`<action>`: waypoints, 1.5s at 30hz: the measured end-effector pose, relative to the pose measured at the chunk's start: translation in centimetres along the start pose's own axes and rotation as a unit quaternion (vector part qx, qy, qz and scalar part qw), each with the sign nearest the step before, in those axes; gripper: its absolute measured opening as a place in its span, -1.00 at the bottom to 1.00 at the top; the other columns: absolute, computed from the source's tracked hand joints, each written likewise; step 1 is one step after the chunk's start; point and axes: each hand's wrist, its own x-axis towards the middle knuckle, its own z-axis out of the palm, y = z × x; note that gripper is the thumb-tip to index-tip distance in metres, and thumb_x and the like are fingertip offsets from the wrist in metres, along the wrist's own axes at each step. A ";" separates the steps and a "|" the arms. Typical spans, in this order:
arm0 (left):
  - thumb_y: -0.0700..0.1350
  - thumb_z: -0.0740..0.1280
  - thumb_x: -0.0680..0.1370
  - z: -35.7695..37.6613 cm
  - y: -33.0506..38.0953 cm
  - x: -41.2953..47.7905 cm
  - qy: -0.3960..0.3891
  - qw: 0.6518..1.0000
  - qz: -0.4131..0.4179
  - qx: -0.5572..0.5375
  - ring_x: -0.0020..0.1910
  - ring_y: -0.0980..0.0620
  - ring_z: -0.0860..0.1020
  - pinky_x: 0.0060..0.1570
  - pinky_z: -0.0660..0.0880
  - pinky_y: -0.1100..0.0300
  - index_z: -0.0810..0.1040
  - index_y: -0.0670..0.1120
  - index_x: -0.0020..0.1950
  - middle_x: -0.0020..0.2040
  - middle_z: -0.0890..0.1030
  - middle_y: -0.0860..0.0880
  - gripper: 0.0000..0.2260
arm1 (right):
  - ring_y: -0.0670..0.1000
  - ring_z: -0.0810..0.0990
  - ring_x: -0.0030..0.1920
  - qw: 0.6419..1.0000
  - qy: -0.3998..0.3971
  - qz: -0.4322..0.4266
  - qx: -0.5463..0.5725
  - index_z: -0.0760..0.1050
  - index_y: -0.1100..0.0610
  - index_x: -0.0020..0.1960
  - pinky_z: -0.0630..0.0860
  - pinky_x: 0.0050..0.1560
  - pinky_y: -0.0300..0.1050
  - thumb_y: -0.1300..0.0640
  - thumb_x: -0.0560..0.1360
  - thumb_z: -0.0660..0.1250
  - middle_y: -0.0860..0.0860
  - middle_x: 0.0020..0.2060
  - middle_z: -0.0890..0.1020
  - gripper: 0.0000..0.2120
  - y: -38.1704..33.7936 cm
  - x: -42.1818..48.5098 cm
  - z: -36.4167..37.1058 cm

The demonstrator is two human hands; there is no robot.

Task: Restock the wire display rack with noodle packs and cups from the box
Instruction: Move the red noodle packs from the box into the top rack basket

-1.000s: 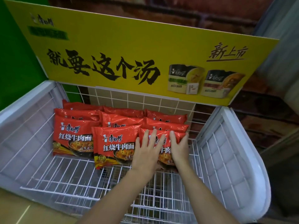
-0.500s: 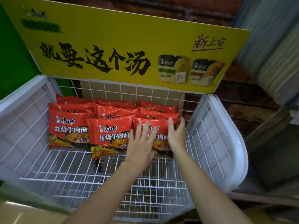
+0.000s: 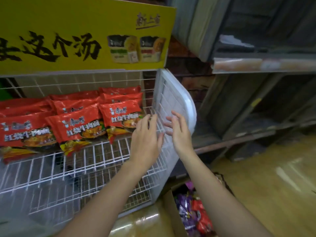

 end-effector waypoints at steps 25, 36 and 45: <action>-0.10 0.20 0.62 36.6 13.7 -18.2 -0.181 0.961 0.047 -0.206 0.23 0.14 0.39 0.08 0.27 0.27 0.42 -0.05 0.34 0.24 0.49 0.01 -0.71 | -0.13 0.55 0.22 0.978 0.179 0.092 -0.063 0.40 -0.09 0.33 0.49 0.22 -0.17 -0.03 0.66 0.11 -0.10 0.21 0.57 -0.74 36.1 -14.5 -26.7; -0.11 0.22 0.63 58.4 3.9 -25.2 -0.259 0.943 0.063 -0.199 0.39 0.01 0.31 0.32 0.36 0.08 0.31 -0.06 0.44 0.36 0.41 -0.03 -0.62 | -0.07 0.47 0.29 0.945 0.132 0.060 -0.292 0.36 0.05 0.42 0.44 0.28 -0.13 0.02 0.62 0.24 -0.05 0.28 0.53 -0.61 63.6 -12.6 -26.3; -0.10 0.23 0.62 64.2 0.0 -27.0 -0.280 0.945 0.045 -0.163 0.41 0.00 0.26 0.32 0.32 0.09 0.32 -0.06 0.43 0.38 0.35 -0.03 -0.63 | 0.13 0.54 0.06 0.736 0.041 -0.019 -0.675 0.64 0.01 0.16 0.48 -0.08 0.04 -0.03 0.39 0.52 -0.04 0.09 0.68 -0.64 73.0 -10.2 -27.4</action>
